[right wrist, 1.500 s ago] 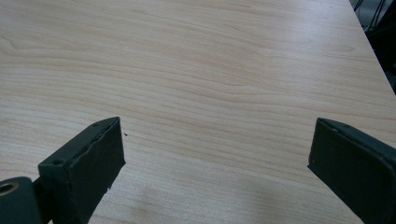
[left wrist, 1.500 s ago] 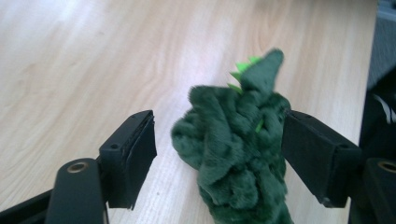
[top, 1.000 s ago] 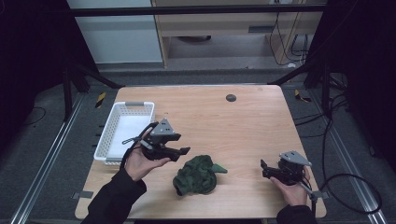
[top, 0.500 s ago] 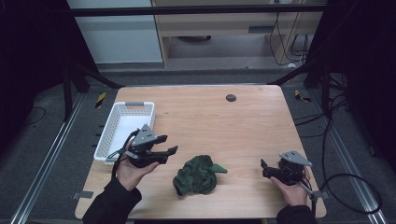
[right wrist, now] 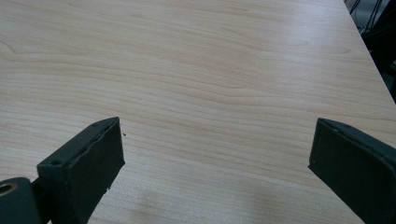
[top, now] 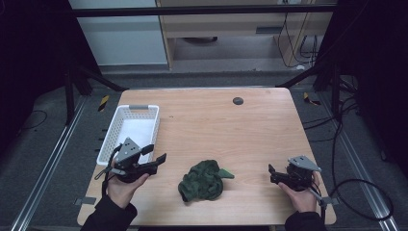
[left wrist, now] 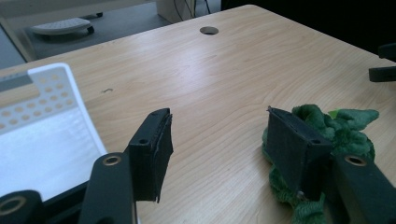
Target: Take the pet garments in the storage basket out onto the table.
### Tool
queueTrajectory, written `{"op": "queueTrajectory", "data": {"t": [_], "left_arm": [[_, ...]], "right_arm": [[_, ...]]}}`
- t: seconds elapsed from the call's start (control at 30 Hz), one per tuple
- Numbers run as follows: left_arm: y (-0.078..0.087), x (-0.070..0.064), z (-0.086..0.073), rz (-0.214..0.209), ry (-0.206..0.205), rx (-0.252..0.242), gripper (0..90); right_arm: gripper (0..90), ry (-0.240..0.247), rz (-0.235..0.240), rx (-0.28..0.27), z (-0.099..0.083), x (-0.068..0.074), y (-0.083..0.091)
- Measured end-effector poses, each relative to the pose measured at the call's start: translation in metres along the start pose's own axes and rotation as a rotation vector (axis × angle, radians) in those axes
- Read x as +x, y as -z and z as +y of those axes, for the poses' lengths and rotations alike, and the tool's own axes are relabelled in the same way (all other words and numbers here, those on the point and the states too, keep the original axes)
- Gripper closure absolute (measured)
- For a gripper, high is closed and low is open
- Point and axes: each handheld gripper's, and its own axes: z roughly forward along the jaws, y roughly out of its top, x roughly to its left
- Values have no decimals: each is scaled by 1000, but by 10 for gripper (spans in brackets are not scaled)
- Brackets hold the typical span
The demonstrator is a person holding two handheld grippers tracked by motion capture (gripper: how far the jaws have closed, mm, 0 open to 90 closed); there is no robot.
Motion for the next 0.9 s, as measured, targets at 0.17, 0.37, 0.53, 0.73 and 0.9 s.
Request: {"op": "queueTrajectory", "data": {"t": [0.17, 0.37, 0.53, 0.73, 0.9], "left_arm": [[6, 5, -10, 20, 25, -5, 400], [12, 9, -27, 52, 57, 9, 397], [19, 12, -47, 84, 89, 27, 388], [27, 18, -62, 102, 126, 36, 378], [34, 24, -76, 144, 158, 54, 366]], "right_arm": [[31, 0, 3, 2, 0, 1, 0], [31, 2, 3, 2, 0, 1, 0], [30, 2, 3, 1, 0, 1, 0], [29, 3, 4, 3, 0, 1, 0], [28, 8, 2, 0, 0, 0, 1]]}}
